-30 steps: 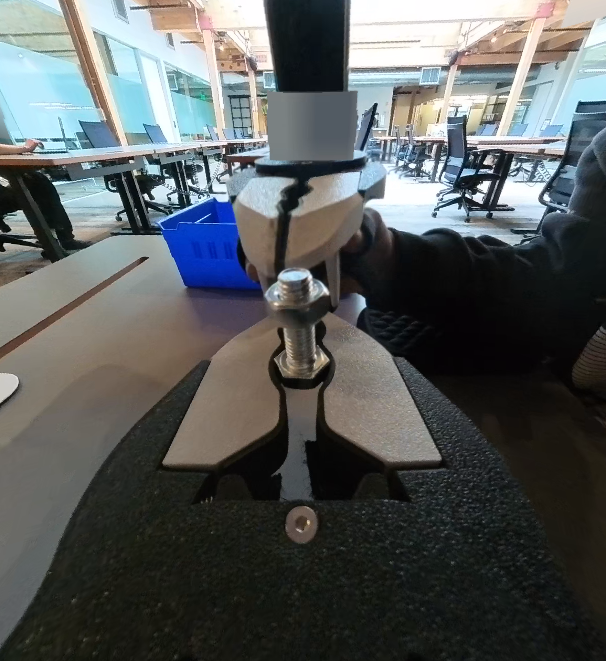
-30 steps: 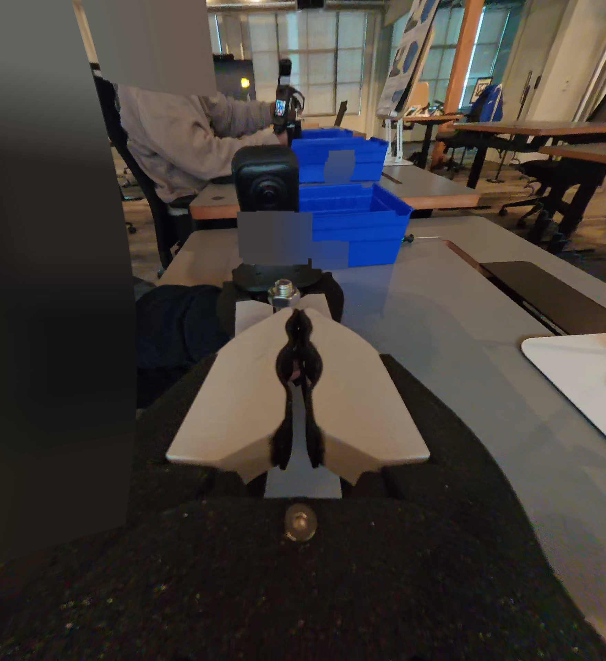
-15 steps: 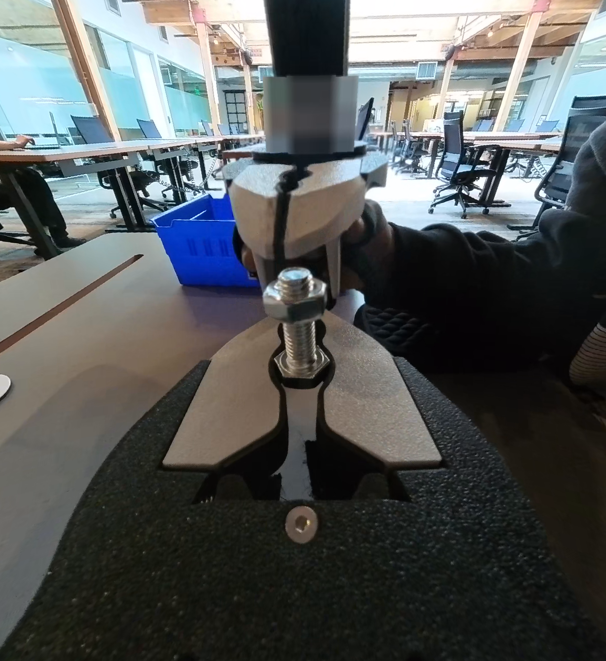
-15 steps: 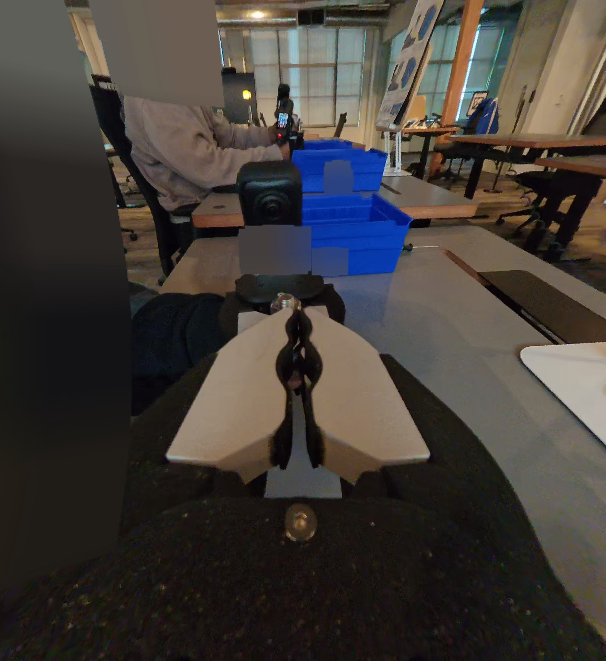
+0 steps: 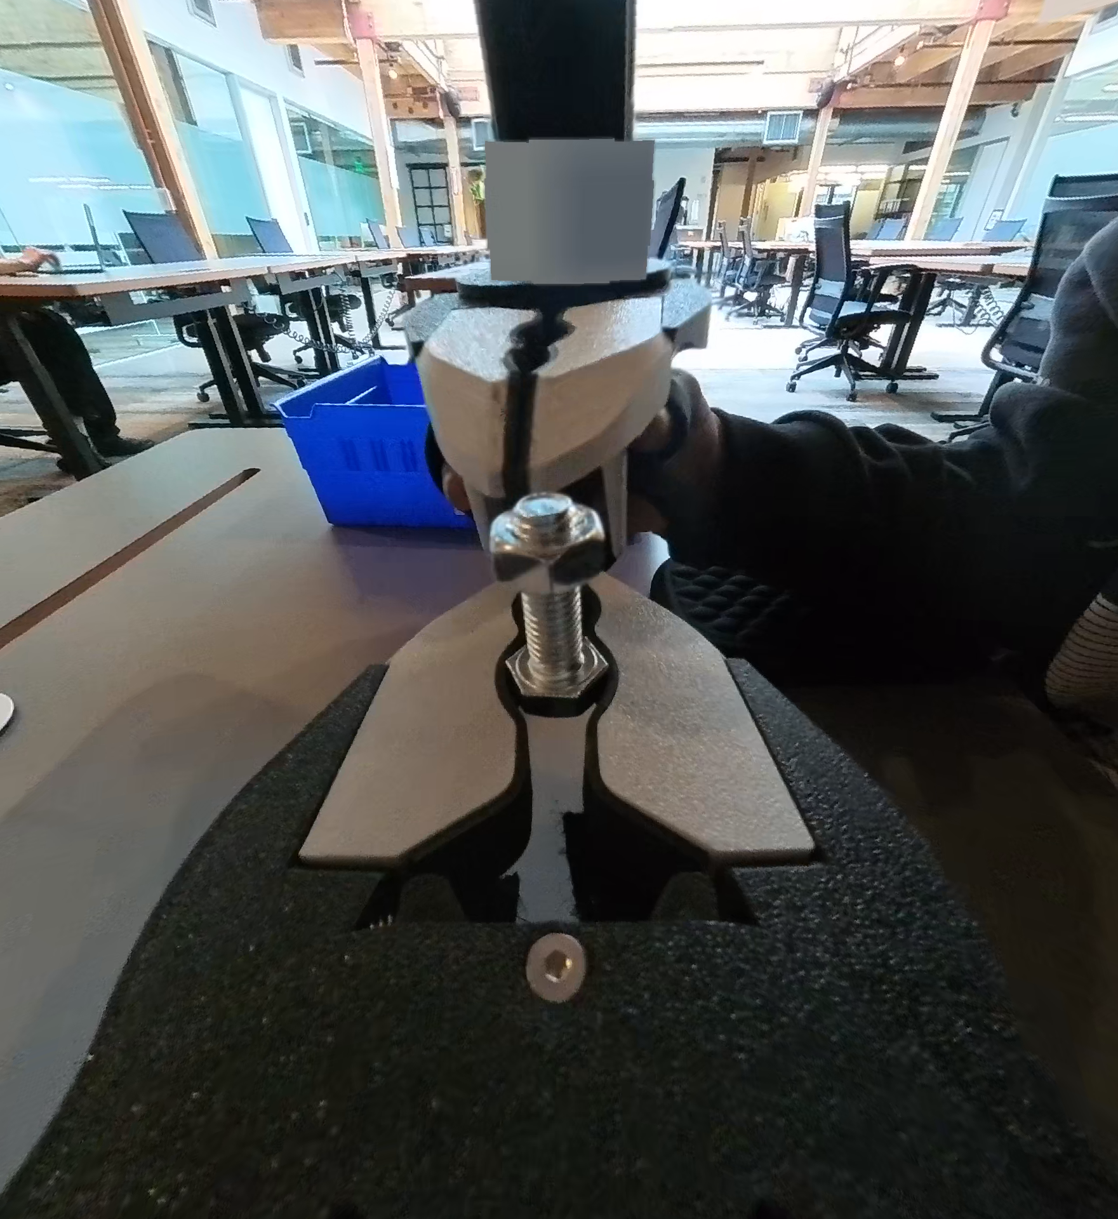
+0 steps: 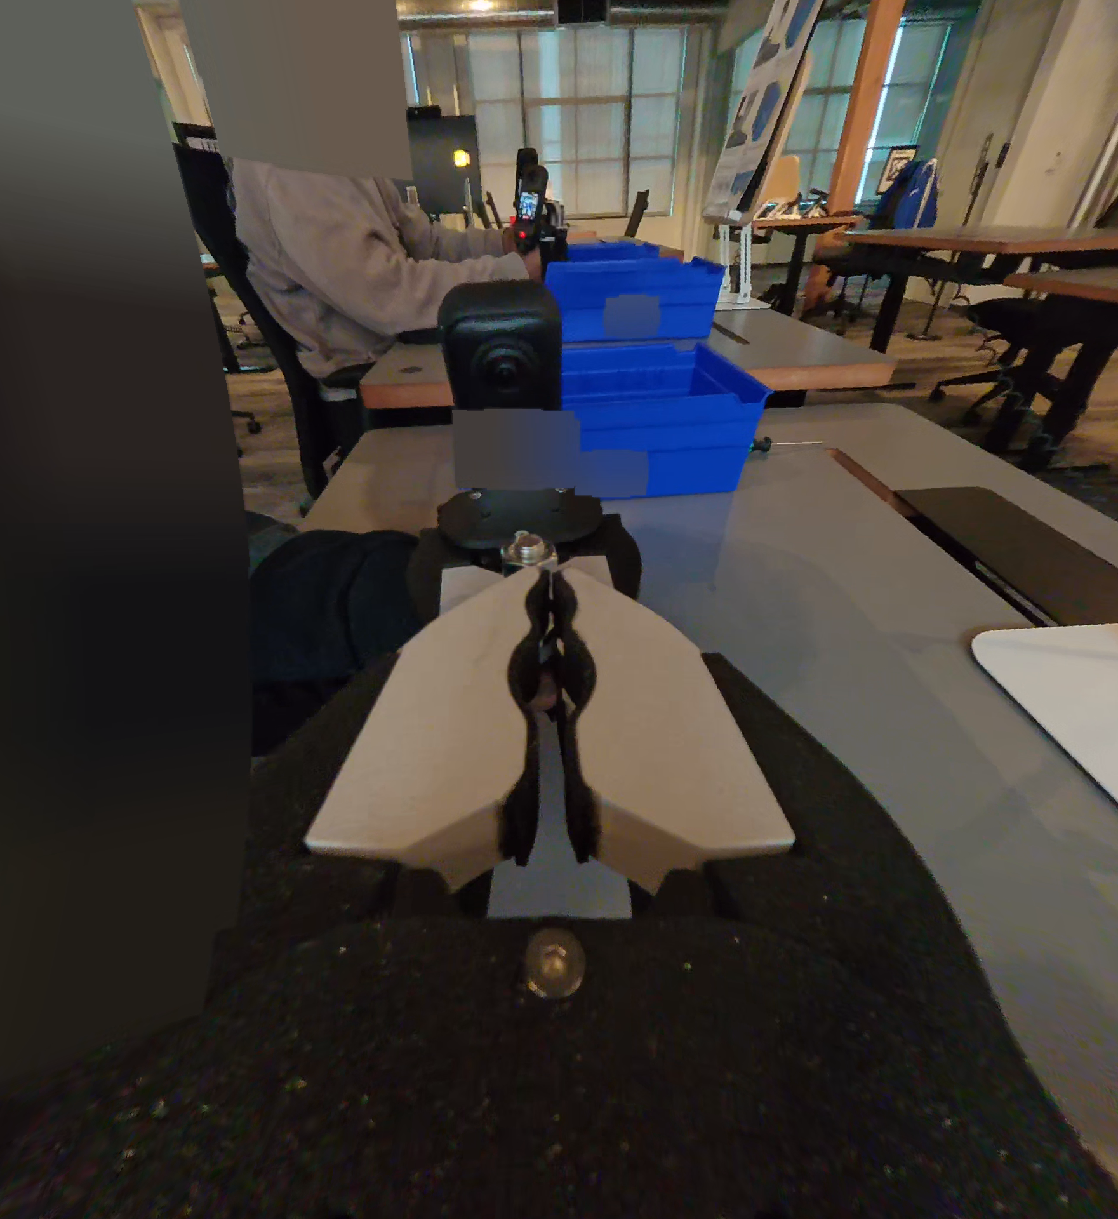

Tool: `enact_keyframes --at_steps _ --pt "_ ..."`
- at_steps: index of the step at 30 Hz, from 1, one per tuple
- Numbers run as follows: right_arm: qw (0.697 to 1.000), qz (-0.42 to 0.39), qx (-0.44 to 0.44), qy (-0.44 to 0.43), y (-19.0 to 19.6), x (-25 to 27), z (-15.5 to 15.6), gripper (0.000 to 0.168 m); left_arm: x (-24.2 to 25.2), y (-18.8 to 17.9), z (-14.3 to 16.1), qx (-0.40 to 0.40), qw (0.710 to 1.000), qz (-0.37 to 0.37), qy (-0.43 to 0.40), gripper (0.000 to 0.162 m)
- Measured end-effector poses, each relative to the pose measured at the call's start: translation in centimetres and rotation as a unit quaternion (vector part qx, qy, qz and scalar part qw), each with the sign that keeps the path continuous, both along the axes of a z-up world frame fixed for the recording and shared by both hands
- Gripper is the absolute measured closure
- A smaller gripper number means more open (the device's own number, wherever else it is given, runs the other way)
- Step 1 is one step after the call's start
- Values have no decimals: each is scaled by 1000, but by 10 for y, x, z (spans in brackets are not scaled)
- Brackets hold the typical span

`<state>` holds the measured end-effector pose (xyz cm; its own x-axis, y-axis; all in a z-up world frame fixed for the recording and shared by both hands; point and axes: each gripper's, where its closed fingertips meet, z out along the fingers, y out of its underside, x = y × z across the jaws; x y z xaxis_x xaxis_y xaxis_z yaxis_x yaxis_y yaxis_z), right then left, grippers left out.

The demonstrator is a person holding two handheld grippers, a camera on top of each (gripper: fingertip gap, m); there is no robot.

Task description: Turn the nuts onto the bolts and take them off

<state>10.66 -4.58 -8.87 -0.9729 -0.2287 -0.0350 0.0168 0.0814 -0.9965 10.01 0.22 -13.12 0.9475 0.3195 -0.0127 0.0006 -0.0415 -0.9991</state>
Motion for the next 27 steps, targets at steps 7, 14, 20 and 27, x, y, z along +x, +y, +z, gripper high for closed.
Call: enact_keyframes --at_steps 7,14,20,27 --pt "1000 1 24 8 -14 7 -10 140 1 2 -2 -6 1000 -4 0 151" --pt "1000 2 -1 -3 -1 1 0 165 1 -1 1 3 1000 -1 1 150" --pt "1000 2 11 3 -11 7 -4 138 1 1 -1 -3 1000 -3 1 151" --pt "1000 -10 -8 -2 2 -4 4 168 1 1 0 -1 1000 -4 1 150"
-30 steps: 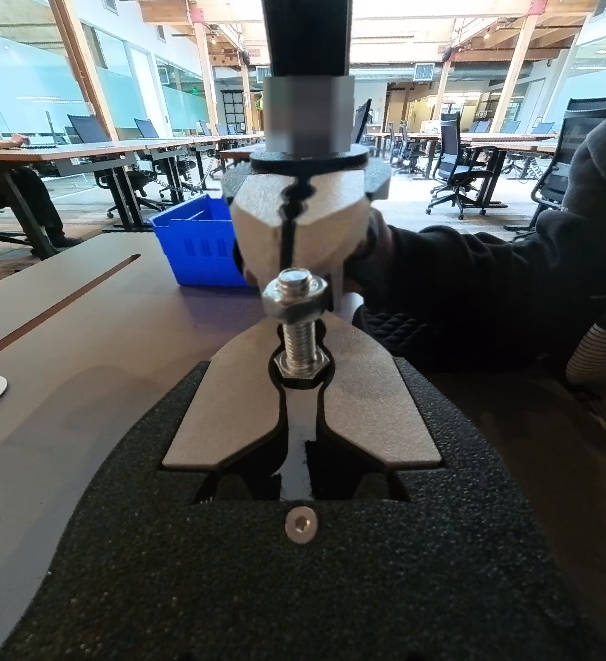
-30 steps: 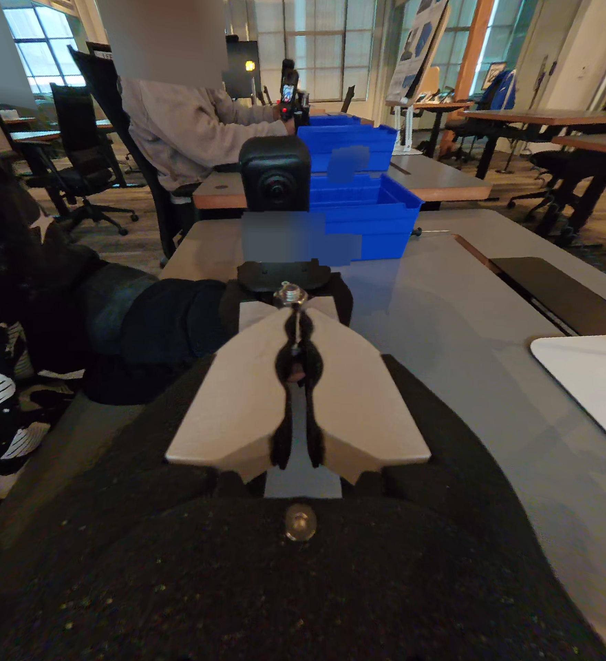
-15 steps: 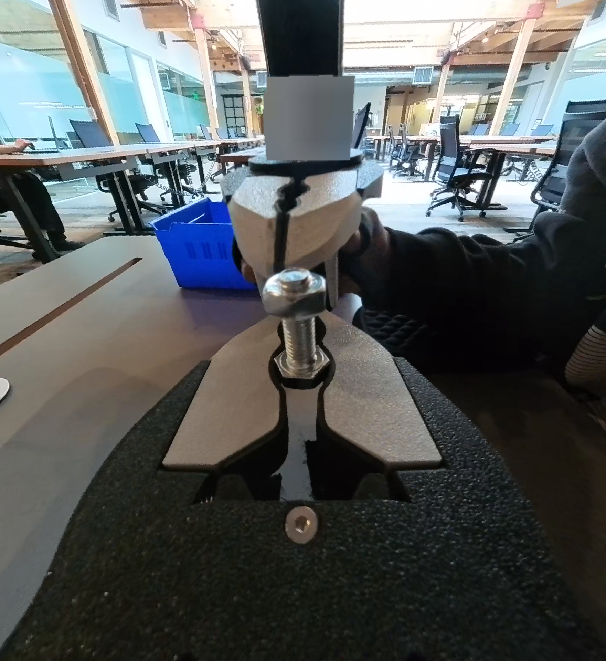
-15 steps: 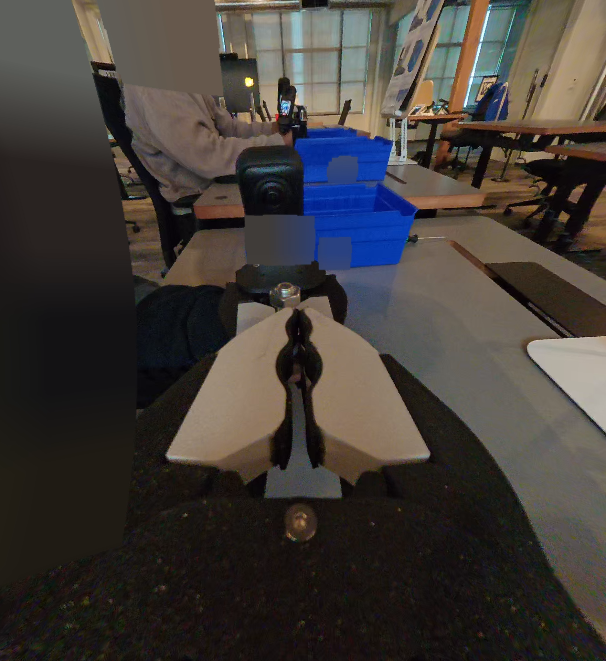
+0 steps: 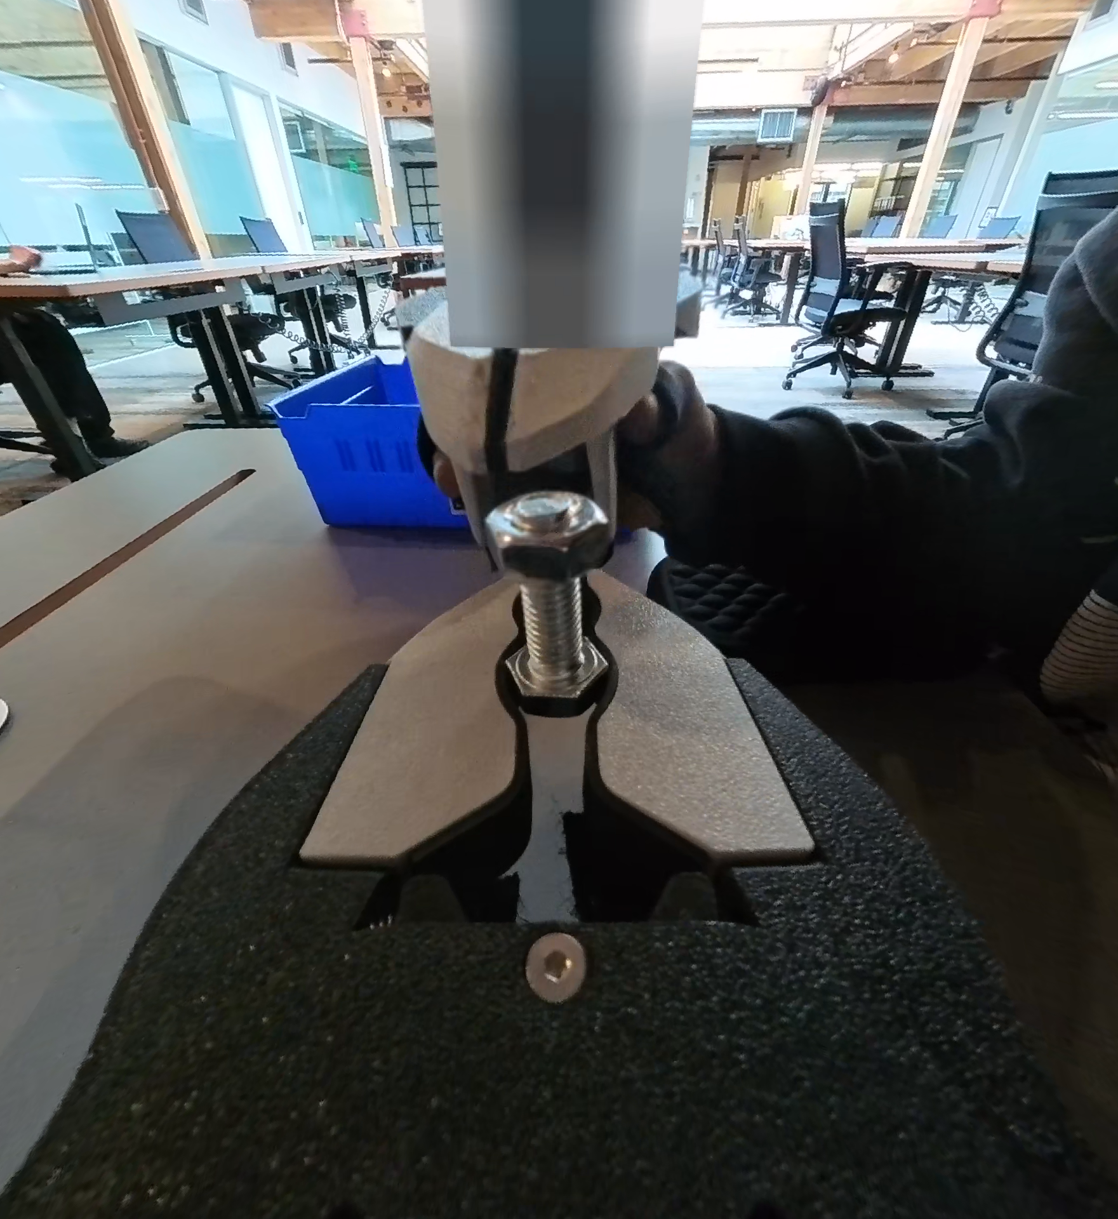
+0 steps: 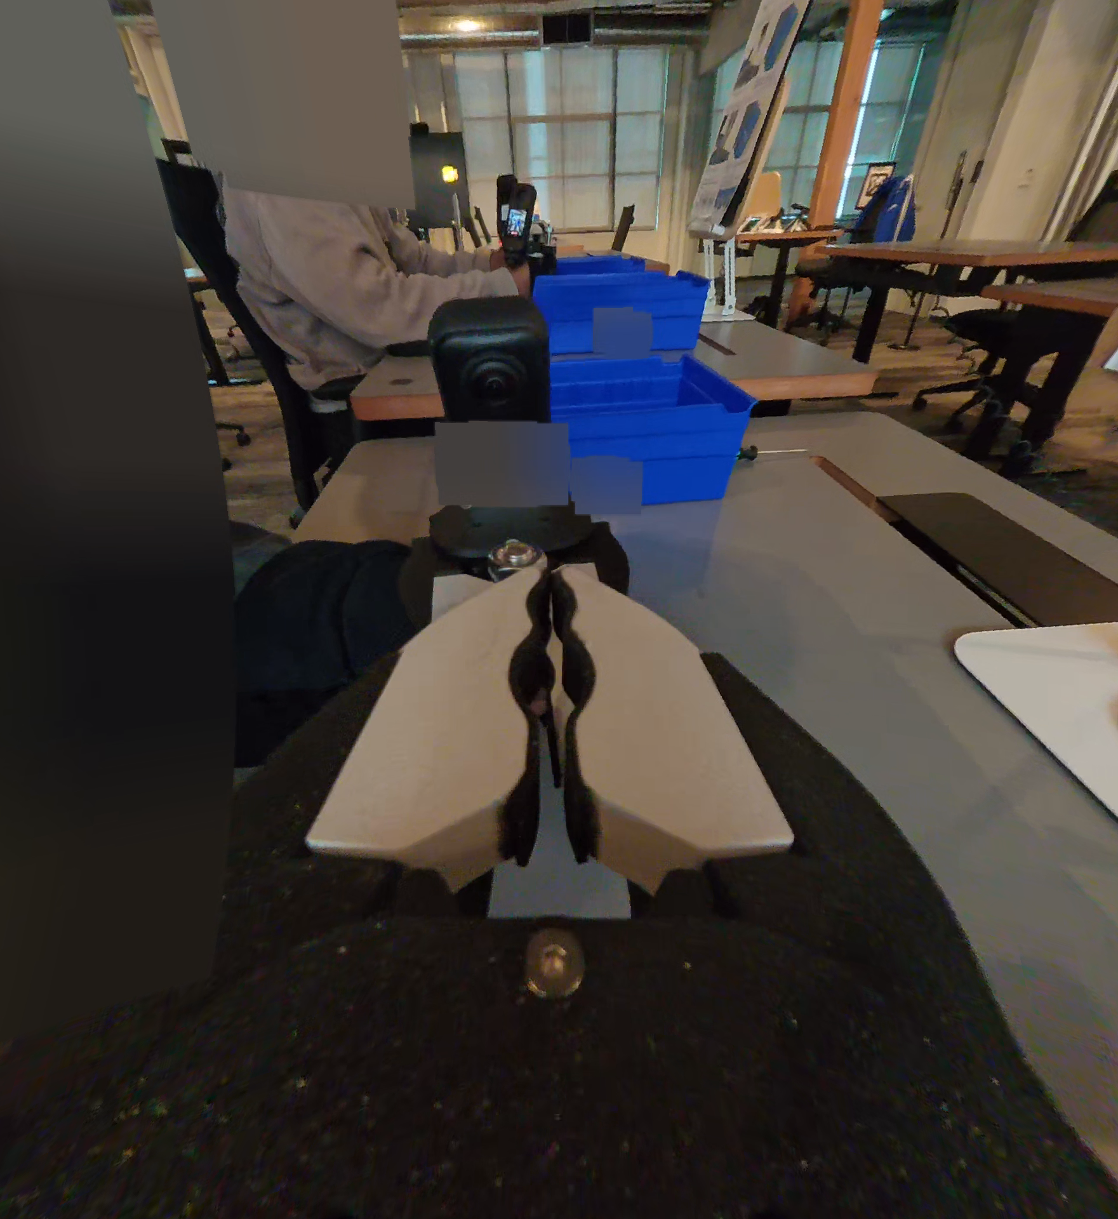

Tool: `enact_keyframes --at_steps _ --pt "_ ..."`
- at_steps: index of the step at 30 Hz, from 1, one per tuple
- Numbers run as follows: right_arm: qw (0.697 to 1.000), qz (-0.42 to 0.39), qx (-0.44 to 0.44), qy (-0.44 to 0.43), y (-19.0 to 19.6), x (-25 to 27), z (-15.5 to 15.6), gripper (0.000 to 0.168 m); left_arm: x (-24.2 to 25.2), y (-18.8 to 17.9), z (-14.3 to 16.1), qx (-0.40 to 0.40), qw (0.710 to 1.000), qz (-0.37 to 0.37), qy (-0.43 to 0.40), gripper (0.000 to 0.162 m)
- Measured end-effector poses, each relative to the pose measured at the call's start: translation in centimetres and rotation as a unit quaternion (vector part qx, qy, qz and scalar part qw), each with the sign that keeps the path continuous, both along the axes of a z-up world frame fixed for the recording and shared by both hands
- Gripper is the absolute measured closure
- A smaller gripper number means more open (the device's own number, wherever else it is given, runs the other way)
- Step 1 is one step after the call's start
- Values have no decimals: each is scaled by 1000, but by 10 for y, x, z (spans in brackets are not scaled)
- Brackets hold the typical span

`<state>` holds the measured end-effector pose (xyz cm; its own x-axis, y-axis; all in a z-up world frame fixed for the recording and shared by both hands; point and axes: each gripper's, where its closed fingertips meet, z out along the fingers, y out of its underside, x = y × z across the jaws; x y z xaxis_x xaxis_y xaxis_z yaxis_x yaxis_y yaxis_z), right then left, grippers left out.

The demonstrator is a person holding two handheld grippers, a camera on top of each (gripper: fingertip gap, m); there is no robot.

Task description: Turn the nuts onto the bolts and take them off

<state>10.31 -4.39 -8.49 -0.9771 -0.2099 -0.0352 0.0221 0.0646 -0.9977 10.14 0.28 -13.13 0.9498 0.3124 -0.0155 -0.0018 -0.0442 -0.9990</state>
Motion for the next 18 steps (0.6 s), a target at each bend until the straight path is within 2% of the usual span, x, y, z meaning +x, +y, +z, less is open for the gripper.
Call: enact_keyframes --at_steps 1,4,6,8,10,11,12,15,18 --pt "1000 4 -1 -1 0 2 0 166 0 0 0 0 1000 -1 0 150" --pt "1000 11 13 2 -9 8 -4 140 0 1 -1 -1 1000 -1 -1 149" --pt "1000 12 21 6 -14 12 -7 131 0 0 0 -1 1000 0 0 151" --pt "1000 10 25 9 -15 12 -9 135 0 0 0 0 1000 -1 0 151" --pt "1000 10 17 11 -10 9 -7 151 0 0 0 1 1000 0 -1 149" --pt "1000 6 11 9 -6 6 -4 164 0 0 1 3 1000 -1 -1 149" --pt "1000 3 2 7 -3 3 -1 168 0 0 1 2 1000 -1 0 150" --pt "1000 1 -5 0 1 0 2 168 1 0 0 0 1000 -2 0 150" --pt "1000 8 9 5 -7 7 -3 143 1 1 0 -1 1000 -2 0 149"
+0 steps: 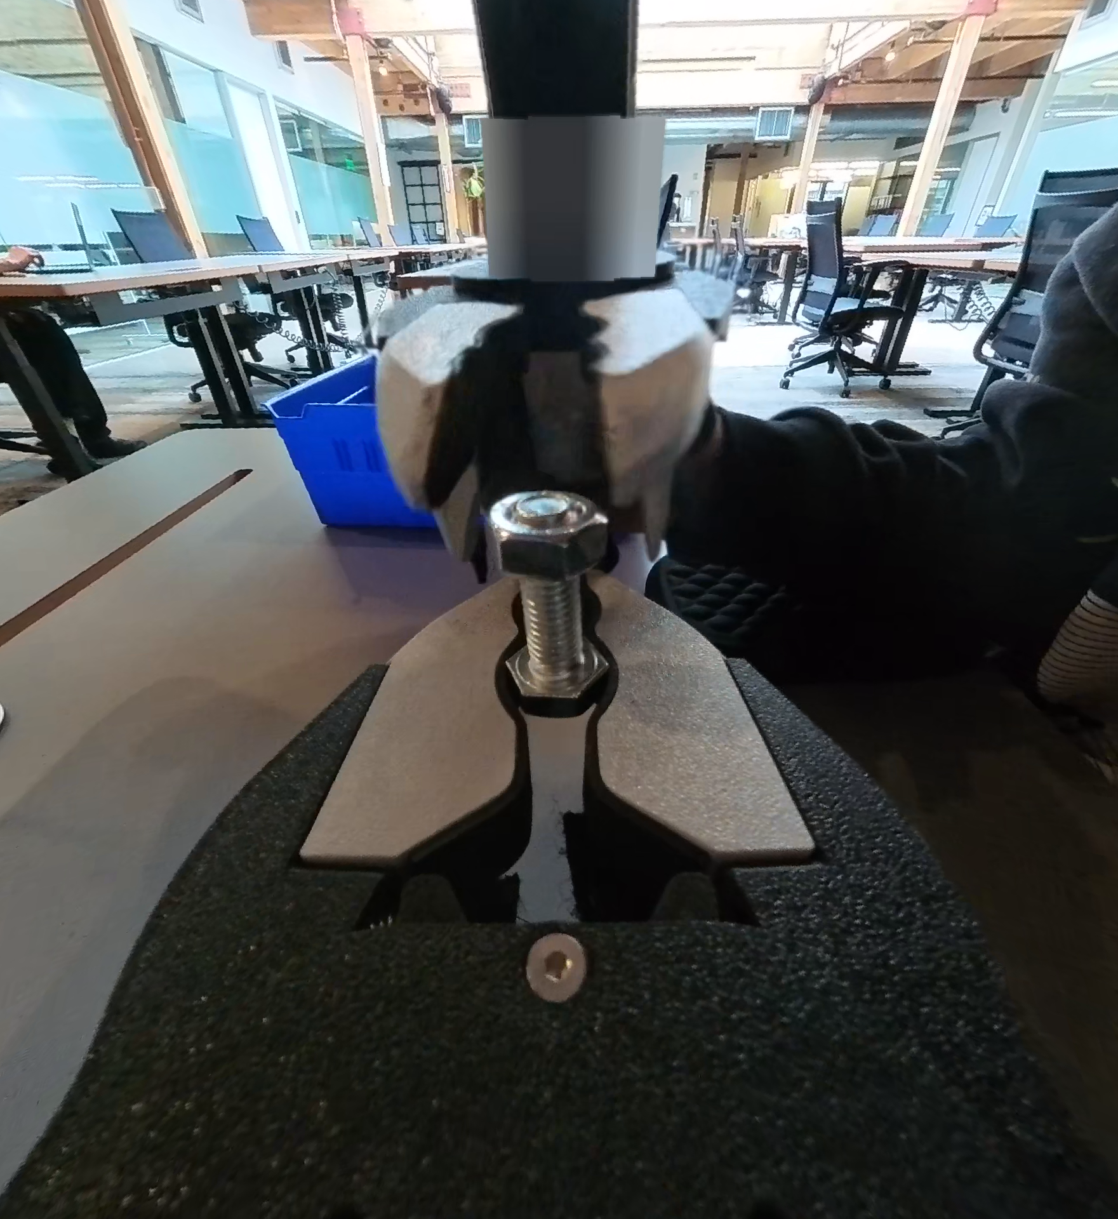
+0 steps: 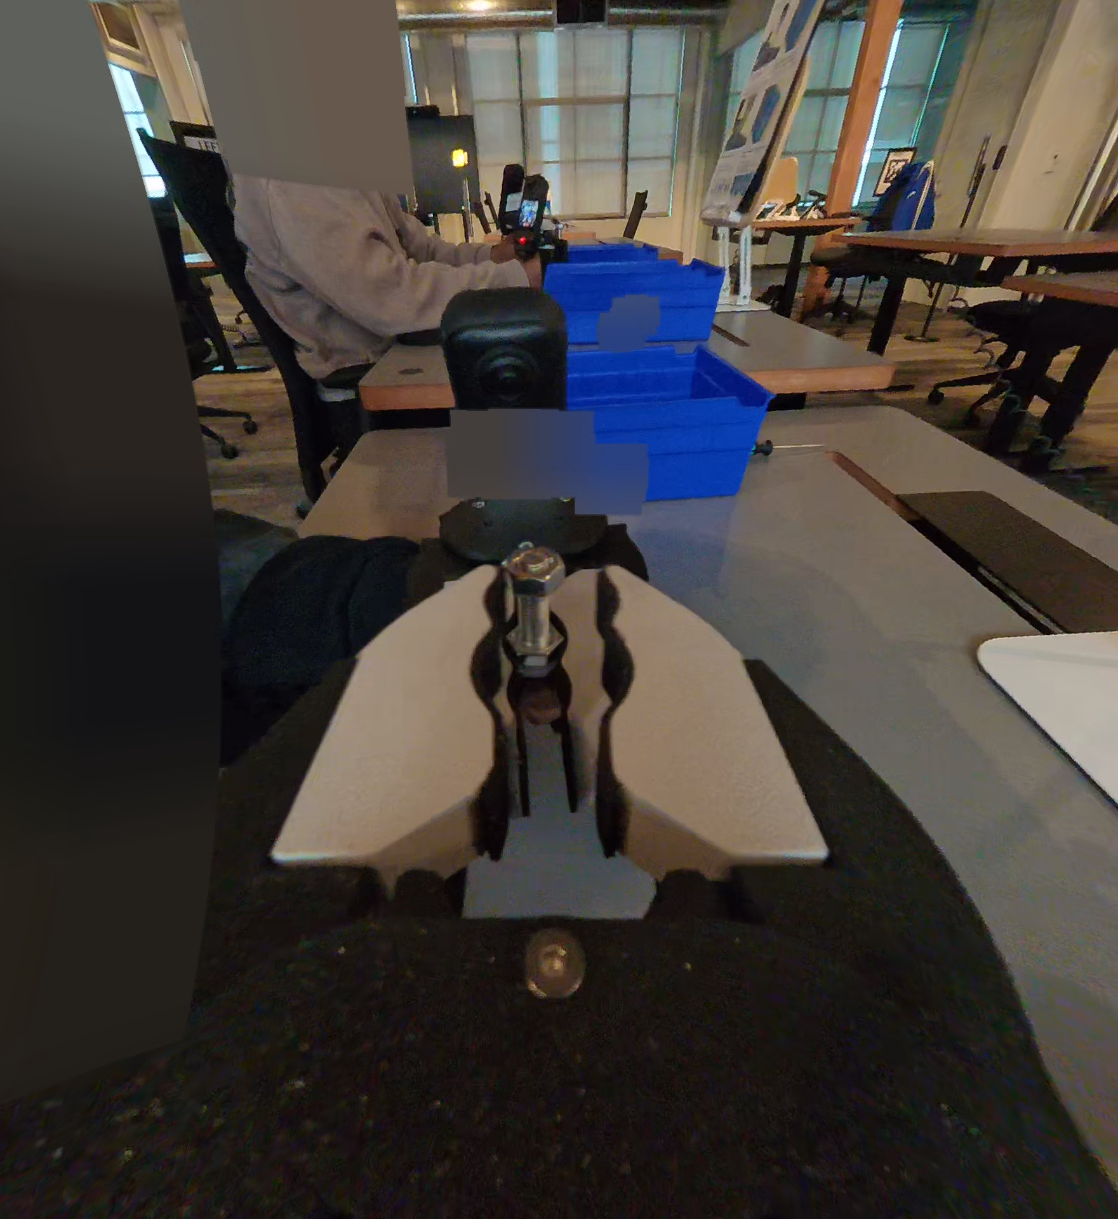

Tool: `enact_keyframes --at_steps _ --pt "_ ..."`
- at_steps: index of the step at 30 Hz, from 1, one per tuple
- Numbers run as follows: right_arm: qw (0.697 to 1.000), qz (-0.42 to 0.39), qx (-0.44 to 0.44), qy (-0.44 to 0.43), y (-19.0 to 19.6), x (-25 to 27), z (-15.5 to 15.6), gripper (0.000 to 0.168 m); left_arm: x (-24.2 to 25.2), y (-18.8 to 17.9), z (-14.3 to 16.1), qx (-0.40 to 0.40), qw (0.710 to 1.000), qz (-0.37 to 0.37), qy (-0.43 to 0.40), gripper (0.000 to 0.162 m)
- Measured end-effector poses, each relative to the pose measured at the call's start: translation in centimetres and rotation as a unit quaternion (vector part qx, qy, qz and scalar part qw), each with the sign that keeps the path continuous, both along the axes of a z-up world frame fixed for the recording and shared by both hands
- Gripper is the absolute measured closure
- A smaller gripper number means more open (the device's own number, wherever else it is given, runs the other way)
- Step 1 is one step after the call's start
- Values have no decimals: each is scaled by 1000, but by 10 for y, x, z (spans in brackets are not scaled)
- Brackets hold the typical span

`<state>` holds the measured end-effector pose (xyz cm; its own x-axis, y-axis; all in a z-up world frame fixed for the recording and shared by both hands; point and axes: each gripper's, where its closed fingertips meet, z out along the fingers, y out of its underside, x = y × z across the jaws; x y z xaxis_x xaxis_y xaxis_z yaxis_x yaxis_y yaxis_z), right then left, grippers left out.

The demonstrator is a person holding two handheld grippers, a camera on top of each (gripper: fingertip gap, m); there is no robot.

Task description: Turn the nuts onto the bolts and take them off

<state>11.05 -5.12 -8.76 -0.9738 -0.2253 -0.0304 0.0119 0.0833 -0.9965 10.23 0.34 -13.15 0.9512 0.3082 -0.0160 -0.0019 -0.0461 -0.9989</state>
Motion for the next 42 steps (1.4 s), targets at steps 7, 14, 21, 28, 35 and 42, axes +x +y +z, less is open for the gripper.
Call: enact_keyframes --at_steps 7,14,21,28,35,42 --pt "1000 -3 8 11 0 0 -3 161 0 -1 1 4 1000 -1 -1 149" --pt "1000 -5 -2 5 0 0 2 142 0 0 0 -1 1000 0 0 149" --pt "1000 -11 4 10 -1 -1 0 152 1 0 0 0 1000 -2 -1 149" --pt "1000 -4 -7 7 2 0 4 149 1 1 0 -1 1000 -3 0 149" --pt "1000 -11 10 12 -2 -1 -3 145 0 0 0 1 1000 -2 -2 149" --pt "1000 -6 -6 9 3 -1 4 147 1 1 0 -2 1000 -4 0 149"
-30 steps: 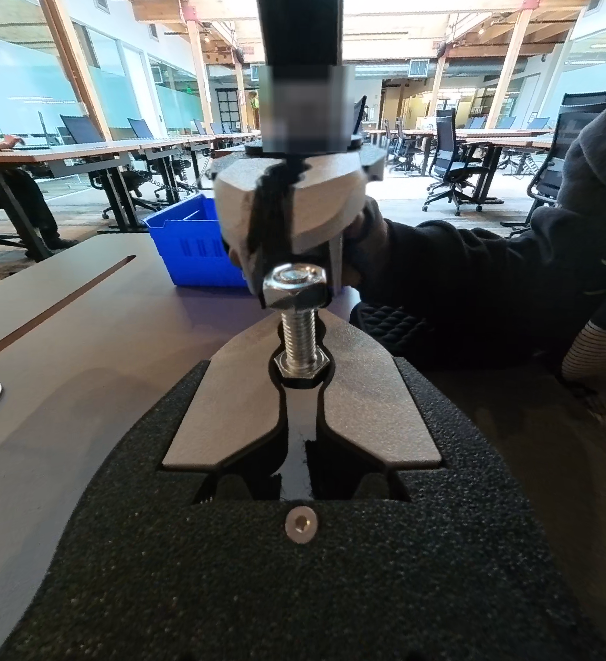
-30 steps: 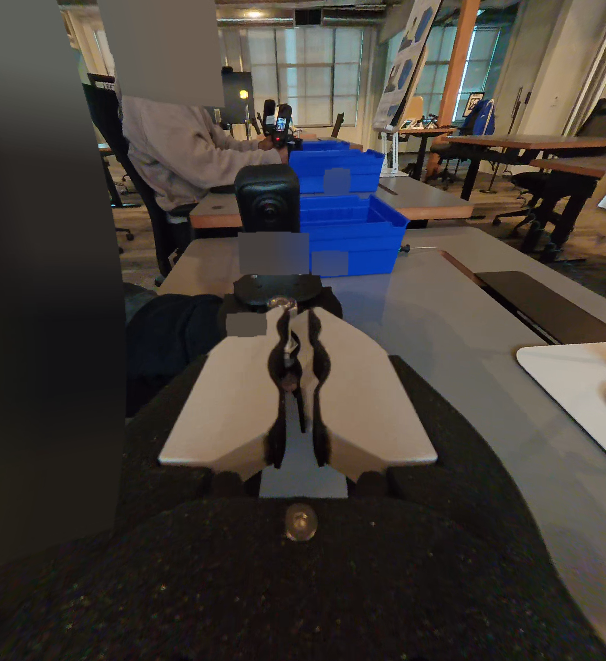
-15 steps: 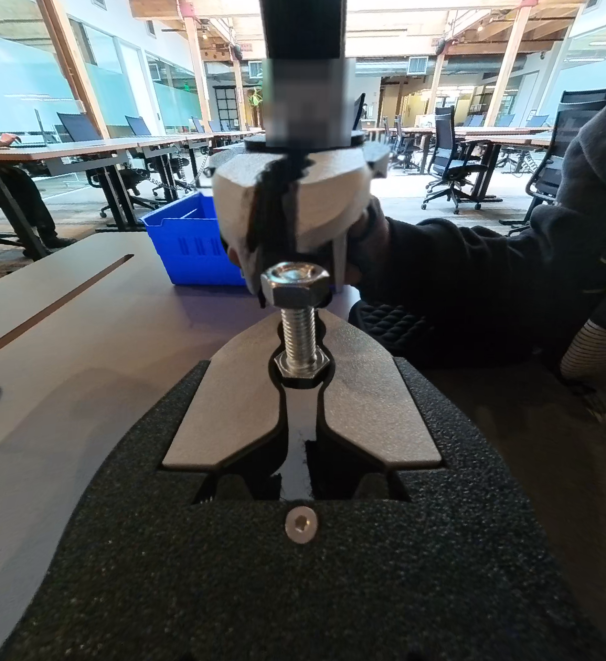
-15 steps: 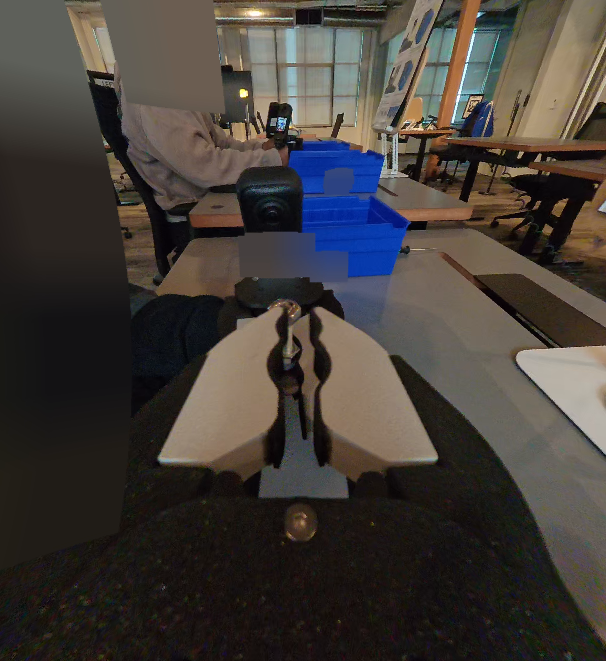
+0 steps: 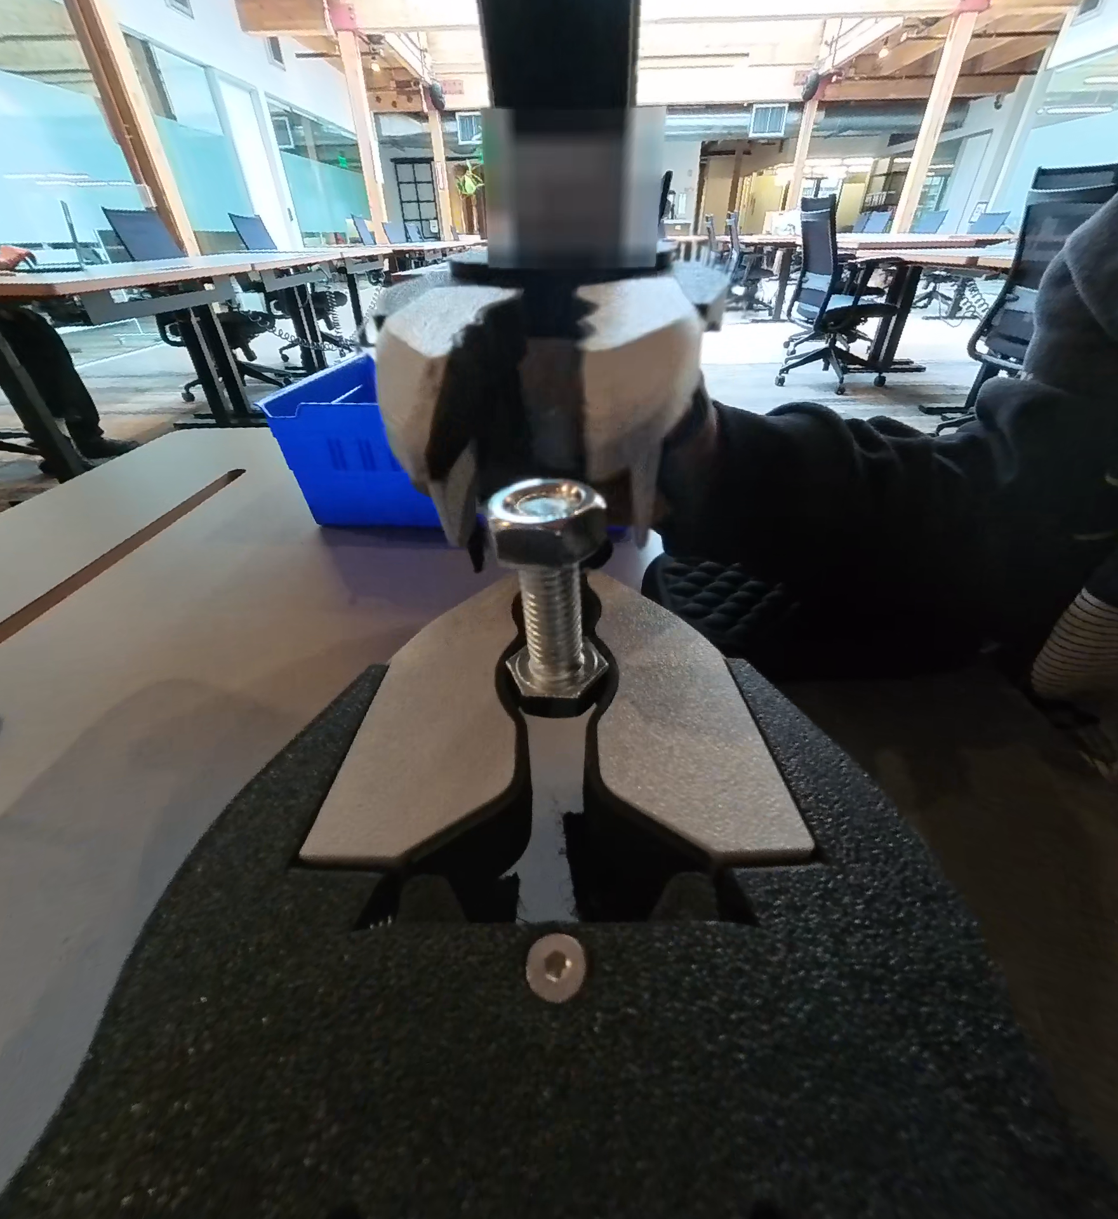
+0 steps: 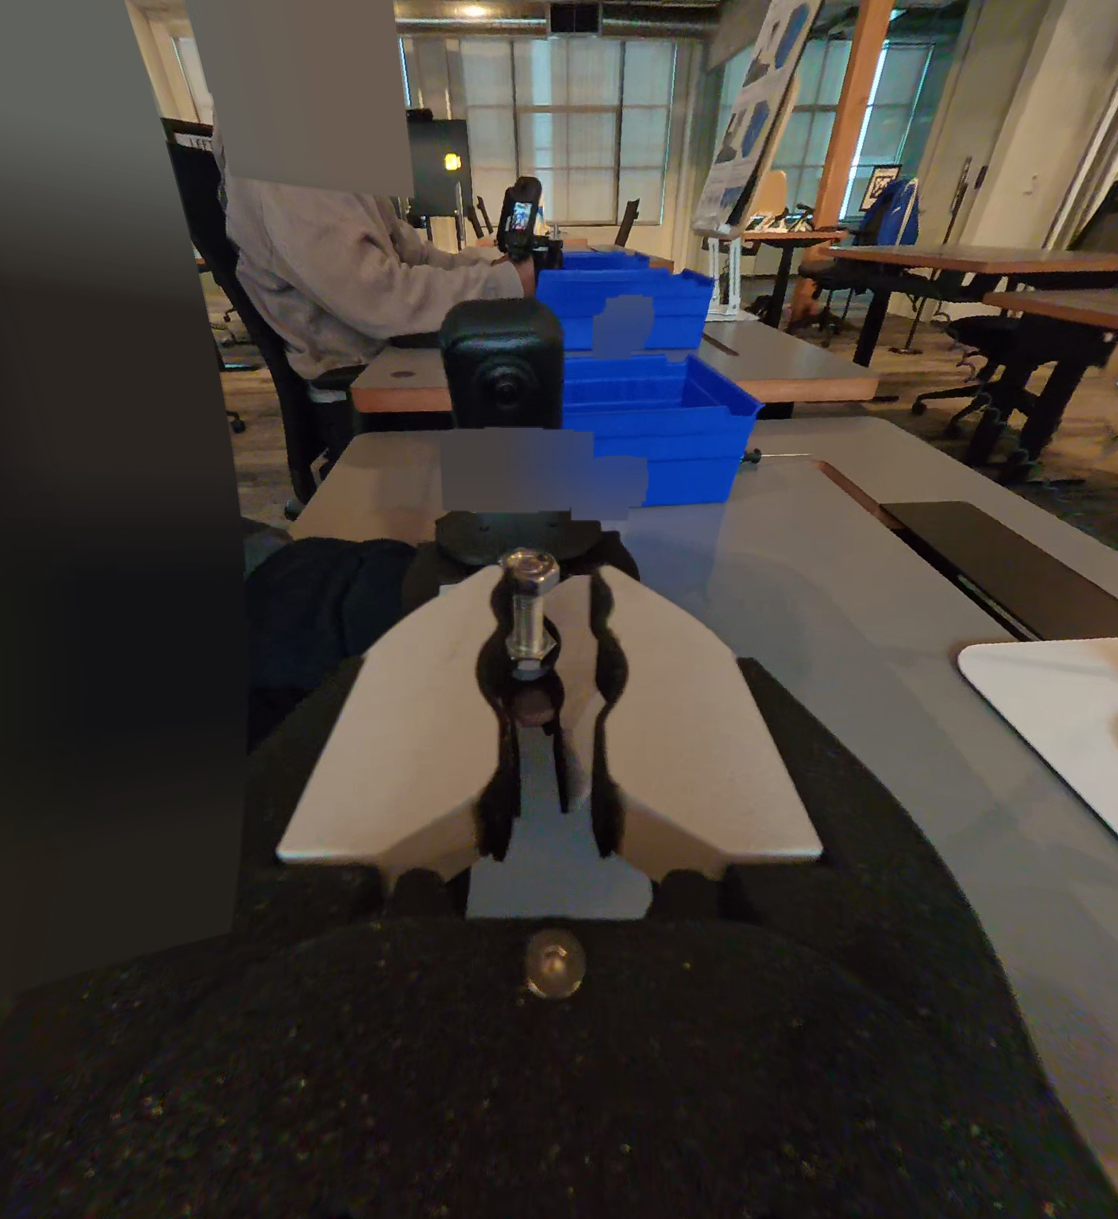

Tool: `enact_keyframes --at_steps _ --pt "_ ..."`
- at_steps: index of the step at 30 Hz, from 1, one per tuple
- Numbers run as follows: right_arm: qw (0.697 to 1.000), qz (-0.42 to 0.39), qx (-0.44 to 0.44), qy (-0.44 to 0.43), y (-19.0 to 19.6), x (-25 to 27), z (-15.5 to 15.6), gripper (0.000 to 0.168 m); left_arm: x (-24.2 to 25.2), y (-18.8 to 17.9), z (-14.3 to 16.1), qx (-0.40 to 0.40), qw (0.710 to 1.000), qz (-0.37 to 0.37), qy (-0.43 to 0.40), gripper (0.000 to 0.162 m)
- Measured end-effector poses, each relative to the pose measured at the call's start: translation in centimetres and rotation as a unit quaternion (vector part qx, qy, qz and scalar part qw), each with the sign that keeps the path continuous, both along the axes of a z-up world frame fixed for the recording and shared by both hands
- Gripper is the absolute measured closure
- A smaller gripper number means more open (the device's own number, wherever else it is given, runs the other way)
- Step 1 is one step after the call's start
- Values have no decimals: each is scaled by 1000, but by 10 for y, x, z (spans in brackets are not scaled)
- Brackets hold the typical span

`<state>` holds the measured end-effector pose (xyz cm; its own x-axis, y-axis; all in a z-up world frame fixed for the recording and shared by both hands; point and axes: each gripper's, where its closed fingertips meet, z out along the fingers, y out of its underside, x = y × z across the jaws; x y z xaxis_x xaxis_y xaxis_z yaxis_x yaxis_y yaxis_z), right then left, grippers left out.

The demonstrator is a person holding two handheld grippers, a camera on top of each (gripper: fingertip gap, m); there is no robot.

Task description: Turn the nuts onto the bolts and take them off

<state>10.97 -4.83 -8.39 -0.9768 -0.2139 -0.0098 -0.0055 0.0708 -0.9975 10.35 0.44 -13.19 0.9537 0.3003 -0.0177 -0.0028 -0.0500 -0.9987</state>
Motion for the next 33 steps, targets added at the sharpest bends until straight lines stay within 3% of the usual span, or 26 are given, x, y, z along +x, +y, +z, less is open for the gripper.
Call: enact_keyframes --at_steps 3,5,7,10,14,16,22,28,29,33 --pt "1000 6 13 4 -7 6 -5 136 0 0 0 -2 1000 0 1 149" --pt "1000 3 13 9 -6 4 -5 145 0 0 0 -1 1000 0 1 149" --pt "1000 0 4 6 -1 0 -2 167 0 -1 1 3 1000 0 1 149" --pt "1000 -1 -12 -5 5 -4 3 168 0 0 1 1 1000 1 1 150" --pt "1000 8 6 -3 -4 4 -2 134 0 0 0 -2 1000 0 1 149" --pt "1000 5 20 8 -9 6 -7 130 0 0 0 -2 1000 1 1 151" --pt "1000 -1 0 -2 3 -3 -1 168 -1 -1 1 2 1000 2 2 150" --pt "1000 5 12 7 -7 6 -4 130 0 0 0 -1 1000 0 2 151" --pt "1000 1 17 14 -9 6 -6 132 0 0 0 -1 1000 0 2 151" --pt "1000 1 -8 9 1 1 2 168 0 -1 2 3 1000 0 2 149"
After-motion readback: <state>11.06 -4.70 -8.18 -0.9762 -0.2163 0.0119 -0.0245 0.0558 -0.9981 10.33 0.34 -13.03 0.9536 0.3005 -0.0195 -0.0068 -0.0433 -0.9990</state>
